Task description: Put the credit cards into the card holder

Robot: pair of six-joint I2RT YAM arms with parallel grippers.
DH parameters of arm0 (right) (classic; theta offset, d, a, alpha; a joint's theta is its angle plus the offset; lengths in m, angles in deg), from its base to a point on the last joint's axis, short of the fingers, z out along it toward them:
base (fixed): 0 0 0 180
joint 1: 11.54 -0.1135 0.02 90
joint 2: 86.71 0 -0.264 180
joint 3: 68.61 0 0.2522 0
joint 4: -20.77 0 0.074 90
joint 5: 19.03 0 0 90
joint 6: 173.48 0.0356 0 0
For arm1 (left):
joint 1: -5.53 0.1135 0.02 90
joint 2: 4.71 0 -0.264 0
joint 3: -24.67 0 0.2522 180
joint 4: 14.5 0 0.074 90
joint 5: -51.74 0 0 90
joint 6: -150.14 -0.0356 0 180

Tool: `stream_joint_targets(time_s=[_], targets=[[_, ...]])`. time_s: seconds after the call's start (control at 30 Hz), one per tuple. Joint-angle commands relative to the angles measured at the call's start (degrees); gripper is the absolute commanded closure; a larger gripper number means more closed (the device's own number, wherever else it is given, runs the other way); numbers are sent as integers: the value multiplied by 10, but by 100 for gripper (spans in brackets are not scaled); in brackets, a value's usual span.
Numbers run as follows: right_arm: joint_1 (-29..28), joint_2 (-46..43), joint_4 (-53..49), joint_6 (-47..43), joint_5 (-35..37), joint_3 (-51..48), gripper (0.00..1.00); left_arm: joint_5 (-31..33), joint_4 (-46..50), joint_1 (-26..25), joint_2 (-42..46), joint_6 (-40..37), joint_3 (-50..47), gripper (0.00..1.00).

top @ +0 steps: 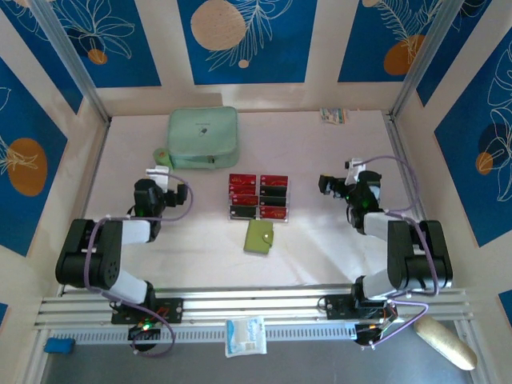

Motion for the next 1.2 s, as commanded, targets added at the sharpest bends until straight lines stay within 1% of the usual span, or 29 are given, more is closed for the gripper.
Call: stream_joint_targets(time_s=[0.0,0.07,0.1,0.17,0.2,0.27,0.3,0.37,0.47,0.53,0.6,0.67,0.73,0.83,0.97,1.17], targets=[[12,-63,-136,92,49,70,1,70,134,2,54,45,68,0],[24,-77,-284,260,133,132,1,66,216,1,76,91,110,0],[41,-80,-334,312,114,155,1,55,253,-1,83,112,128,0],[70,-80,-353,311,-12,173,1,11,318,-5,98,156,164,0],[73,-80,-362,308,-54,177,1,2,346,-9,103,178,174,0],[53,-85,-388,284,-108,183,7,0,402,-31,116,215,194,0],[37,-89,-409,276,-110,186,8,5,421,-47,123,223,199,0],[-17,-97,-454,253,-92,186,10,34,458,-92,135,231,200,0],[-111,-95,-522,226,-38,189,14,101,503,-173,136,236,193,0],[-171,-87,-561,218,9,188,15,133,523,-212,126,248,186,0],[-220,-76,-588,210,48,183,17,167,539,-242,111,265,177,0],[-257,-63,-604,215,85,174,17,184,540,-255,93,284,164,0],[-278,-48,-605,223,103,164,17,180,530,-259,74,299,158,0],[-298,-21,-601,235,106,161,19,185,523,-273,40,296,169,0],[-325,16,-595,242,120,176,19,198,520,-291,0,283,196,0],[-356,59,-599,247,145,199,19,207,518,-303,-40,284,215,0]])
